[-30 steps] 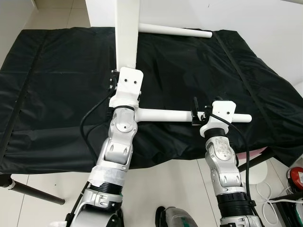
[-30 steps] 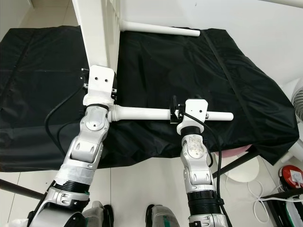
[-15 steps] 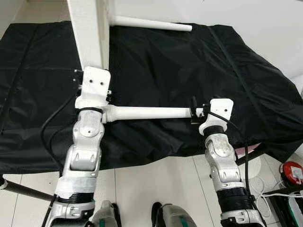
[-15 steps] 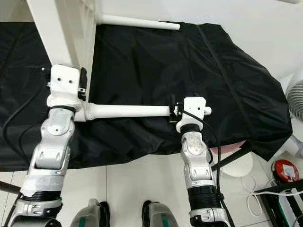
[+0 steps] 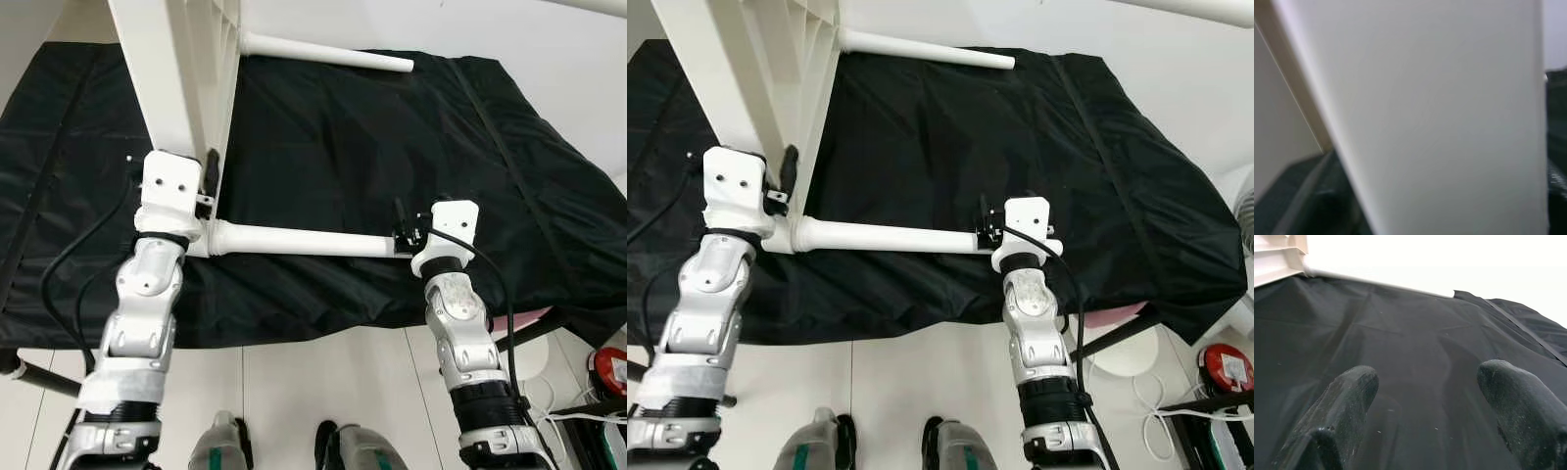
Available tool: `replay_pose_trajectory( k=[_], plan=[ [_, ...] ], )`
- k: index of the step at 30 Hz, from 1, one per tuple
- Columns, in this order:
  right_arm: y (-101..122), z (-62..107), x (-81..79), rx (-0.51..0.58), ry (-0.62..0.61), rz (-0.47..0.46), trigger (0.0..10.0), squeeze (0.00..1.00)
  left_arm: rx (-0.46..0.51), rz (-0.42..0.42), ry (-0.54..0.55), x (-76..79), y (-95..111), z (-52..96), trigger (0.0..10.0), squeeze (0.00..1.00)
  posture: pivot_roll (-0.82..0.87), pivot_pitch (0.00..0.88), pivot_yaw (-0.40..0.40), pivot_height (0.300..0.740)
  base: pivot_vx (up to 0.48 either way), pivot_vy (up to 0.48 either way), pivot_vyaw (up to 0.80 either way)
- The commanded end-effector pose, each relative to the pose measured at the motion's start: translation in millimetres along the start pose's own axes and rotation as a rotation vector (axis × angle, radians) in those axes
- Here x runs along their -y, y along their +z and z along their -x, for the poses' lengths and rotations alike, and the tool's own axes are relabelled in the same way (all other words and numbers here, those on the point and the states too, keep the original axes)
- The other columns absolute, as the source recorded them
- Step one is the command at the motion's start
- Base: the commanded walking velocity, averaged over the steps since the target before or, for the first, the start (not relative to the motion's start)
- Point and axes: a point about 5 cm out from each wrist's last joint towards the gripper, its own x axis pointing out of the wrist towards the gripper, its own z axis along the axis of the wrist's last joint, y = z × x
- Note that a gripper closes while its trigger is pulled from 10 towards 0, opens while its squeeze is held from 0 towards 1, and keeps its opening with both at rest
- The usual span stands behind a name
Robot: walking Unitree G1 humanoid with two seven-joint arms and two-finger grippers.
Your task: Building children table
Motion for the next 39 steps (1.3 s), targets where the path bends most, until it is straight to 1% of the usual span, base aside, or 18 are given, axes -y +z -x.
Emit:
replay_pose_trajectory(
  k=[1, 2, 3, 10, 11, 15, 16, 17, 19, 21, 23, 24, 25, 27, 28, 32, 34, 39],
  plan=[
    [-1, -0.4, 1.0, -0.001, 0.01, 0.01, 10.0, 0.0, 0.017, -0.026, -0.017, 1.5, 1, -0.2, 10.0, 1.0, 0.03, 0.09, -0.057, 0.74, 0.0, 0.0, 0.0],
    [-2, -0.3, 0.8, -0.001, 0.013, 0.01, 10.0, 0.0, 0.012, -0.026, -0.029, 1.8, 0, -0.2, 10.0, 1.0, 0.03, 0.09, -0.057, 0.74, 0.0, 0.0, 0.0],
    [-2, 0.1, 0.3, -0.002, 0.019, 0.011, 10.0, 0.0, 0.011, -0.03, -0.027, 0.7, 1, 0.0, 10.0, 0.0, 0.04, 0.083, -0.057, 0.74, 0.0, 0.0, 0.0],
    [-5, 2.0, -0.9, -0.008, 0.042, 0.016, 10.0, 0.0, -0.001, -0.004, -0.004, -2.2, 1, 4.0, 10.0, 0.0, 0.04, 0.074, -0.056, 0.74, 0.0, 0.0, 0.0],
    [-7, 2.1, -0.2, -0.011, 0.048, 0.018, 10.0, 0.0, -0.035, 0.031, 0.007, -4.0, -1, 8.6, 10.0, 0.0, 0.05, 0.066, -0.053, 0.74, 0.0, 0.0, 0.0],
    [-8, 2.0, 0.6, -0.013, 0.051, 0.018, 10.0, 0.0, -0.057, 0.042, 0.007, -5.2, -3, 13.4, 10.0, 0.0, 0.05, 0.061, -0.054, 0.74, 0.0, 0.0, 0.0],
    [-8, 1.4, 0.6, -0.016, 0.053, 0.012, 10.0, 0.0, -0.077, 0.047, 0.021, -7.5, -5, 18.3, 10.0, 0.0, 0.05, 0.061, -0.054, 0.74, 0.0, 0.0, 0.0],
    [-8, 1.4, 0.6, -0.016, 0.053, 0.012, 10.0, 0.0, -0.077, 0.047, 0.021, -7.5, -5, 18.3, 10.0, 0.0, 0.05, 0.061, -0.054, 0.74, 0.0, 0.0, 0.0],
    [-10, 0.6, -1.4, -0.021, 0.067, -0.006, 10.0, 0.0, -0.109, 0.029, 0.06, -13.4, -8, 29.6, 10.0, 0.0, 0.08, 0.051, -0.06, 0.74, 0.0, 0.0, 0.0],
    [-10, 0.6, -1.4, -0.021, 0.067, -0.006, 10.0, 0.0, -0.109, 0.029, 0.06, -13.4, -8, 29.6, 10.0, 0.0, 0.08, 0.051, -0.06, 0.74, 0.0, 0.0, 0.0],
    [-12, 1.2, -5.0, -0.027, 0.083, -0.017, 10.0, 0.0, -0.124, 0.017, 0.105, -19.0, -8, 37.6, 10.0, 0.0, 0.1, 0.044, -0.066, 0.74, 0.0, 0.0, 0.0],
    [-12, 1.2, -5.0, -0.027, 0.083, -0.017, 10.0, 0.0, -0.124, 0.017, 0.105, -19.0, -8, 37.6, 10.0, 0.0, 0.1, 0.044, -0.066, 0.74, 0.0, 0.0, 0.0],
    [-14, 2.2, -6.8, -0.034, 0.091, -0.017, 10.0, 0.0, -0.128, 0.011, 0.124, -20.5, -8, 40.9, 10.0, 0.0, 0.11, 0.041, -0.07, 0.74, 0.0, 0.0, 0.0],
    [-16, 3.5, -9.8, -0.042, 0.107, -0.012, 10.0, 0.0, -0.137, 0.015, 0.106, -16.4, -7, 47.0, 10.0, 0.0, 0.11, 0.041, -0.07, 0.74, 0.0, 0.0, 0.0],
    [-17, 3.6, -10.4, -0.044, 0.111, -0.013, 10.0, 0.0, -0.126, 0.015, 0.094, -13.6, -6, 49.0, 10.0, 0.0, 0.11, 0.041, -0.07, 0.74, 0.0, 0.0, 0.0],
    [-19, 3.9, -11.5, -0.048, 0.117, -0.016, 10.0, 0.0, -0.119, 0.016, 0.062, -7.4, -4, 53.9, 10.0, 0.0, 0.13, 0.036, -0.073, 0.74, 0.0, 0.0, 0.0],
    [-19, 3.3, -12.4, -0.048, 0.118, -0.015, 10.0, 0.0, -0.12, 0.008, 0.024, -2.8, -4, 59.2, 10.0, 0.0, 0.13, 0.035, -0.069, 0.74, 0.0, 0.0, 0.0],
    [-19, 2.6, -13.3, -0.042, 0.116, -0.015, 10.0, 0.0, -0.115, -0.007, -0.024, -0.5, -2, 61.8, 10.0, 0.0, 0.13, 0.033, -0.06, 0.74, 0.0, 0.0, 0.0]
  ],
)
